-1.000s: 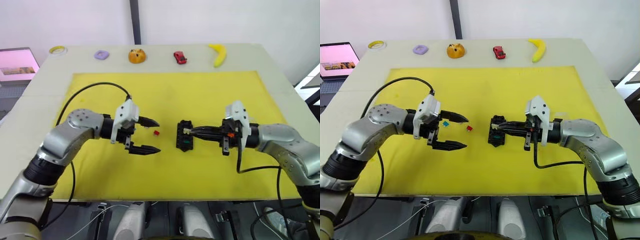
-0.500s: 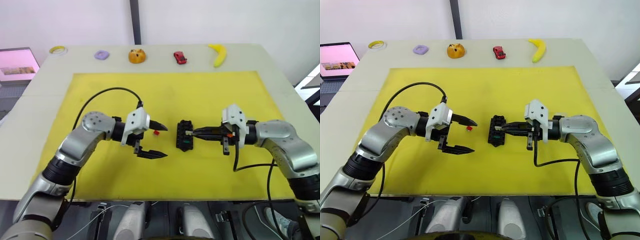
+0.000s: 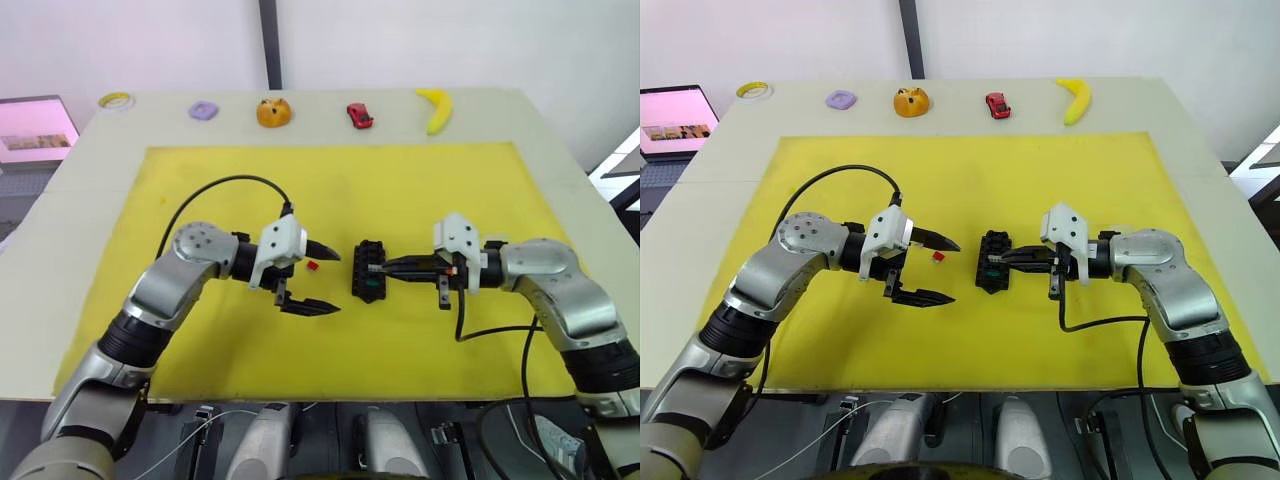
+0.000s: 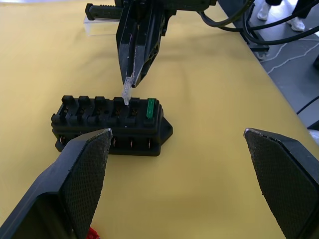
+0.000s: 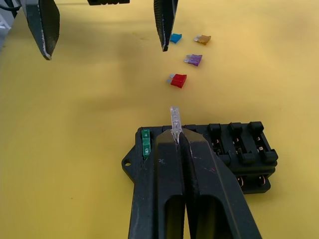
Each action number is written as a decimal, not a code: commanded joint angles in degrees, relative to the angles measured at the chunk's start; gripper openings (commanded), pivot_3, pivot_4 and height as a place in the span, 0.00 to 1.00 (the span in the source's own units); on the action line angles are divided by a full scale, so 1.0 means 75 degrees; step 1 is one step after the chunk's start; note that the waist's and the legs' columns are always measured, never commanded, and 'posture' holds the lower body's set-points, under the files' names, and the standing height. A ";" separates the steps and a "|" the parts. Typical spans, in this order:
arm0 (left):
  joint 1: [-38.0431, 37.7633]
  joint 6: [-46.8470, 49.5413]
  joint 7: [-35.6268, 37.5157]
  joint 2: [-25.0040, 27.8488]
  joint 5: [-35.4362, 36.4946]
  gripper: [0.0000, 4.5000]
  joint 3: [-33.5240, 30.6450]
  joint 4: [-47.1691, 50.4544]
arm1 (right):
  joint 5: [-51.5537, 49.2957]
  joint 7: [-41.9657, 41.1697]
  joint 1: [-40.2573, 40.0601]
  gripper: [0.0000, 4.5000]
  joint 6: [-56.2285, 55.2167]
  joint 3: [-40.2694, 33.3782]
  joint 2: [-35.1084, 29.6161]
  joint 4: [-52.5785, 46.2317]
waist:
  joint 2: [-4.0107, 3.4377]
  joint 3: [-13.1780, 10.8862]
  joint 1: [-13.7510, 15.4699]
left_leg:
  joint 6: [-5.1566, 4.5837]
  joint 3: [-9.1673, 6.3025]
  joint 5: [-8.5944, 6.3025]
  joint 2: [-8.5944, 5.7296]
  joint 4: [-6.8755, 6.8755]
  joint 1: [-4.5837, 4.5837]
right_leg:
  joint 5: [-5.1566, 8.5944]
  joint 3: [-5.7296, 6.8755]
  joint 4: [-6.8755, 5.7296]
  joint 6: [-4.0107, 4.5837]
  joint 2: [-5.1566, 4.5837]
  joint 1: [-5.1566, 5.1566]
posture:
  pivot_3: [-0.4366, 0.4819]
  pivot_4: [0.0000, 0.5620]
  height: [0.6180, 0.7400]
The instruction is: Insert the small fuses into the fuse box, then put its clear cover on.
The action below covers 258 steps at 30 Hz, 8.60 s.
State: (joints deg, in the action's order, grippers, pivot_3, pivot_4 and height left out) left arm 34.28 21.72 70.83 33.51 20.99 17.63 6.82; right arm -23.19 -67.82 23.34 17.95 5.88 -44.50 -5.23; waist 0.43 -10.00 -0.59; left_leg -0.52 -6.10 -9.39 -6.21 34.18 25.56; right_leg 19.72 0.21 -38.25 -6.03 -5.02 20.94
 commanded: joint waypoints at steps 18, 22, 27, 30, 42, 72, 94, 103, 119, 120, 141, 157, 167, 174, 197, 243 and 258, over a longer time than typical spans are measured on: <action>0.0165 -0.0013 -0.0047 -0.0108 -0.0074 0.99 -0.0135 0.0186 | 0.0350 -0.0153 0.0138 0.00 -0.0277 -0.0021 0.0236 0.0038 | 0.0000 0.0000 -0.0002 | 0.0002 -0.0001 0.0001 -0.0001 0.0004 -0.0006 | 0.0000 0.0000 -0.0011 -0.0001 0.0001 -0.0004 | 0.48 0.27 0.96; 0.0178 -0.0008 -0.0049 -0.0116 -0.0088 0.99 -0.0130 0.0182 | 0.0376 -0.0157 0.0114 0.00 -0.0262 -0.0023 0.0253 0.0028 | 0.0000 0.0000 -0.0002 | 0.0006 -0.0001 0.0004 -0.0001 0.0005 -0.0007 | 0.0000 0.0000 -0.0012 -0.0001 0.0001 -0.0004 | 0.48 0.27 0.96; 0.0209 -0.0021 -0.0048 -0.0133 -0.0114 0.99 -0.0118 0.0135 | 0.0422 -0.0186 0.0118 0.00 -0.0277 0.0002 0.0267 0.0081 | 0.0000 0.0000 -0.0001 | 0.0006 -0.0001 0.0004 -0.0001 0.0006 -0.0008 | 0.0000 0.0001 -0.0014 -0.0001 0.0001 -0.0005 | 0.48 0.27 0.96; 0.0206 -0.0014 -0.0044 -0.0138 -0.0121 0.99 -0.0127 0.0143 | 0.0457 -0.0197 0.0112 0.00 -0.0291 0.0017 0.0271 0.0094 | 0.0000 0.0000 0.0000 | 0.0006 -0.0001 0.0004 -0.0001 0.0007 -0.0010 | 0.0000 0.0001 -0.0014 -0.0001 0.0001 -0.0006 | 0.48 0.27 0.96; 0.0198 0.0022 -0.0072 -0.0168 -0.0130 0.99 -0.0140 0.0177 | 0.0650 -0.0146 0.0098 0.00 -0.0441 0.0043 0.0342 0.0249 | 0.0000 0.0000 -0.0005 | 0.0008 -0.0001 0.0005 -0.0001 0.0010 -0.0012 | 0.0000 0.0001 -0.0022 -0.0001 0.0002 -0.0008 | 0.48 0.27 0.96; 0.0073 -0.0010 -0.0157 -0.0152 -0.0134 0.99 -0.0117 0.0307 | 0.0306 -0.0124 0.0074 0.00 -0.0147 -0.0191 0.0382 -0.0145 | 0.0000 0.0001 -0.0005 | 0.0011 -0.0002 0.0006 -0.0001 0.0015 -0.0015 | 0.0000 0.0001 -0.0029 -0.0001 0.0002 -0.0010 | 0.48 0.27 0.96; 0.0187 -0.0028 -0.0116 -0.0197 -0.0168 0.99 -0.0111 0.0191 | 0.0466 0.0007 -0.0151 0.00 -0.0308 -0.0089 0.0373 0.0010 | 0.0000 0.0001 -0.0004 | 0.0011 -0.0002 0.0007 -0.0001 0.0021 -0.0015 | 0.0000 0.0001 -0.0036 -0.0001 0.0003 -0.0010 | 0.48 0.27 0.96; 0.0194 -0.0043 -0.0124 -0.0208 -0.0189 0.99 -0.0111 0.0173 | 0.0660 0.0085 -0.0094 0.00 -0.0400 -0.0010 0.0456 0.0109 | 0.0000 0.0001 -0.0005 | 0.0011 -0.0002 0.0007 -0.0001 0.0022 -0.0015 | 0.0000 0.0001 -0.0038 -0.0001 0.0003 -0.0010 | 0.48 0.27 0.96; 0.0203 -0.0048 -0.0111 -0.0235 -0.0217 0.99 -0.0106 0.0155 | 0.0675 0.0151 -0.0022 0.00 -0.0348 -0.0017 0.0486 0.0152 | 0.0000 0.0001 -0.0004 | 0.0011 -0.0002 0.0007 -0.0001 0.0026 -0.0015 | 0.0000 0.0000 -0.0042 -0.0001 0.0003 -0.0010 | 0.48 0.27 0.96; 0.0206 -0.0048 -0.0111 -0.0239 -0.0218 0.99 -0.0106 0.0153 | 0.0706 0.0159 -0.0023 0.00 -0.0360 -0.0001 0.0479 0.0167 | 0.0000 0.0001 -0.0004 | 0.0011 -0.0002 0.0007 -0.0001 0.0026 -0.0015 | 0.0000 0.0001 -0.0042 -0.0001 0.0003 -0.0010 | 0.48 0.27 0.96; 0.0222 -0.0096 -0.0132 -0.0308 -0.0255 0.99 -0.0110 0.0102 | 0.1092 0.0348 -0.0235 0.00 -0.0572 0.0156 0.0490 0.0073 | 0.0000 0.0002 -0.0006 | 0.0007 -0.0003 0.0004 -0.0001 0.0040 -0.0023 | 0.0000 0.0001 -0.0055 -0.0001 0.0004 -0.0018 | 0.48 0.27 0.96; 0.0170 -0.0105 -0.0121 -0.0342 -0.0270 0.99 -0.0092 0.0147 | 0.1119 0.0469 -0.0600 0.00 -0.1457 0.0023 0.0652 0.0753 | 0.0001 0.0003 -0.0003 | 0.0002 -0.0008 0.0000 -0.0001 0.0084 -0.0027 | 0.0001 0.0002 -0.0089 0.0000 0.0006 -0.0030 | 0.48 0.27 0.96; 0.0238 -0.0101 -0.0112 -0.0360 -0.0289 0.99 -0.0089 0.0106 | 0.0856 0.0353 -0.0396 0.00 -0.1084 0.0060 0.0614 0.0462 | 0.0000 0.0003 -0.0006 | 0.0002 -0.0010 0.0000 -0.0001 0.0087 -0.0027 | 0.0001 0.0002 -0.0092 0.0000 0.0006 -0.0030 | 0.48 0.27 0.96; 0.0174 -0.0116 -0.0113 -0.0356 -0.0301 0.99 -0.0120 0.0109 | 0.0534 0.0224 -0.0424 0.00 -0.0940 -0.0215 0.0557 0.0099 | 0.0000 0.0003 -0.0003 | 0.0002 -0.0010 0.0000 -0.0001 0.0085 -0.0025 | 0.0001 0.0002 -0.0093 0.0000 0.0006 -0.0026 | 0.48 0.27 0.96; 0.0233 -0.0158 -0.0078 -0.0409 -0.0362 0.99 -0.0141 -0.0005 | 0.1134 0.0390 -0.0488 0.00 -0.1205 0.0058 0.0561 0.0584 | 0.0000 0.0003 -0.0003 | 0.0002 -0.0010 -0.0001 -0.0001 0.0085 -0.0024 | 0.0001 0.0002 -0.0093 0.0000 0.0006 -0.0025 | 0.48 0.27 0.96; 0.0242 -0.0562 -0.0075 -0.0505 -0.0568 1.00 -0.0096 -0.0249 | 0.0394 0.1923 -0.0640 0.01 0.1390 0.0032 0.1040 -0.1143 | 0.0000 0.0002 0.0004 | 0.0001 -0.0011 -0.0002 -0.0003 0.0080 -0.0012 | 0.0002 0.0002 -0.0093 0.0000 0.0002 0.0008 | 0.48 0.27 0.96; 0.0315 -0.0596 -0.0103 -0.0544 -0.0584 1.00 -0.0125 -0.0415 | 0.0534 0.1993 -0.0789 0.01 0.1075 -0.0089 0.0996 -0.1219 | 0.0000 0.0003 0.0011 | 0.0001 -0.0011 -0.0002 -0.0003 0.0082 -0.0019 | 0.0002 0.0002 -0.0093 0.0000 0.0003 0.0008 | 0.48 0.27 0.96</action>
State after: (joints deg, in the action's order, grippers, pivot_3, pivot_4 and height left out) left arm 35.63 18.28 70.19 29.64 16.67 17.59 3.05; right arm -18.99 -53.26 18.10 26.58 6.50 -37.02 -13.80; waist 0.44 -9.98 -0.51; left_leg -0.51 -6.19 -9.40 -6.23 34.80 25.42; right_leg 19.74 0.23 -38.95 -6.03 -5.00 21.01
